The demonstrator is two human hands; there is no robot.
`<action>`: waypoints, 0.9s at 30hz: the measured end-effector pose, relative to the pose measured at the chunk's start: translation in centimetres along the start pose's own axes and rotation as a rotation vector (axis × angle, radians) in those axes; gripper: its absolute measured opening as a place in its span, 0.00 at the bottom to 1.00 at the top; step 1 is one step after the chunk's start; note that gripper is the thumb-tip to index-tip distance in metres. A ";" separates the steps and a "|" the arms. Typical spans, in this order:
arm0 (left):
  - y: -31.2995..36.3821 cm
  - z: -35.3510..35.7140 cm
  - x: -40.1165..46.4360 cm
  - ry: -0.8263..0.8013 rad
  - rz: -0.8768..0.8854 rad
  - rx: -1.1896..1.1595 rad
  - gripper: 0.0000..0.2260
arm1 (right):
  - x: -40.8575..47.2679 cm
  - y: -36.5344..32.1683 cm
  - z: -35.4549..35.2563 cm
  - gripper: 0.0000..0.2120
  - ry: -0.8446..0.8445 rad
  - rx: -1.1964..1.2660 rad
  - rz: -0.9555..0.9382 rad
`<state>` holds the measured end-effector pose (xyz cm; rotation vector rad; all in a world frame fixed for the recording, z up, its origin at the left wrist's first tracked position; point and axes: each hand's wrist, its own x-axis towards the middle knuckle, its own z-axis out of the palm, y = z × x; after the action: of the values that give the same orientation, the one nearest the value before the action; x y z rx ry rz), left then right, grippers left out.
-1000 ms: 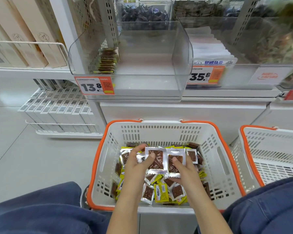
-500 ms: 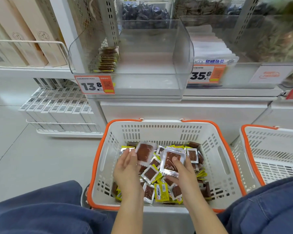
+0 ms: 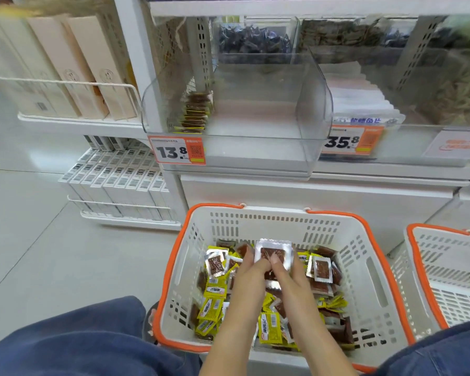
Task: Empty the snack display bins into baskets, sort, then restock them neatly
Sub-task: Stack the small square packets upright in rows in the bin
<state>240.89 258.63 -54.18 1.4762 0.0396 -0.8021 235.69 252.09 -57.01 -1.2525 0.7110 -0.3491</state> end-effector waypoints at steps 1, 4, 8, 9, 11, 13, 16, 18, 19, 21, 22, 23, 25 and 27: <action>0.7 0.0 0.1 0.011 -0.030 -0.040 0.27 | 0.3 -0.7 0.4 0.32 -0.026 -0.023 -0.036; 4.7 -0.3 0.3 -0.007 0.041 -0.106 0.15 | 1.4 -4.2 1.8 0.21 -0.110 -0.123 -0.161; 11.7 -1.6 1.1 -0.011 0.309 0.061 0.11 | 3.6 -11.1 4.6 0.11 -0.173 -0.251 -0.346; 13.8 -2.2 1.3 0.043 0.402 0.109 0.09 | 4.4 -12.8 5.4 0.11 -0.194 -0.275 -0.395; 17.5 -4.1 1.8 0.284 0.602 0.203 0.07 | 5.7 -16.5 6.9 0.14 -0.237 -0.333 -0.504; 20.0 -6.7 2.8 0.566 0.745 0.284 0.14 | 7.4 -19.8 8.3 0.17 -0.246 -0.449 -0.560; 21.8 -10.0 5.5 0.704 0.695 0.238 0.21 | 10.7 -23.1 9.8 0.18 -0.237 -0.659 -0.600; 22.0 -11.3 7.6 0.673 0.608 0.284 0.22 | 13.0 -24.4 10.6 0.19 -0.231 -0.809 -0.591; 21.9 -11.8 8.4 0.650 0.579 0.310 0.22 | 14.2 -24.7 10.9 0.20 -0.244 -0.886 -0.579; 21.6 -12.3 9.7 0.598 0.573 0.322 0.19 | 16.3 -25.0 11.5 0.24 -0.289 -1.065 -0.551; 21.4 -12.3 10.2 0.562 0.586 0.330 0.18 | 17.3 -25.0 11.7 0.26 -0.316 -1.177 -0.542; 21.1 -12.3 10.6 0.545 0.607 0.351 0.17 | 18.1 -24.9 11.9 0.28 -0.348 -1.291 -0.534; 20.7 -12.1 11.2 0.648 0.714 0.427 0.16 | 19.4 -24.5 12.3 0.30 -0.413 -1.484 -0.501; 21.6 -11.9 11.3 0.749 0.971 0.546 0.12 | 20.6 -23.9 12.3 0.27 -0.449 -1.604 -0.472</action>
<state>265.27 261.72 -42.82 1.9554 -0.3350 0.5883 262.22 241.59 -38.77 -2.9122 0.1711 0.2501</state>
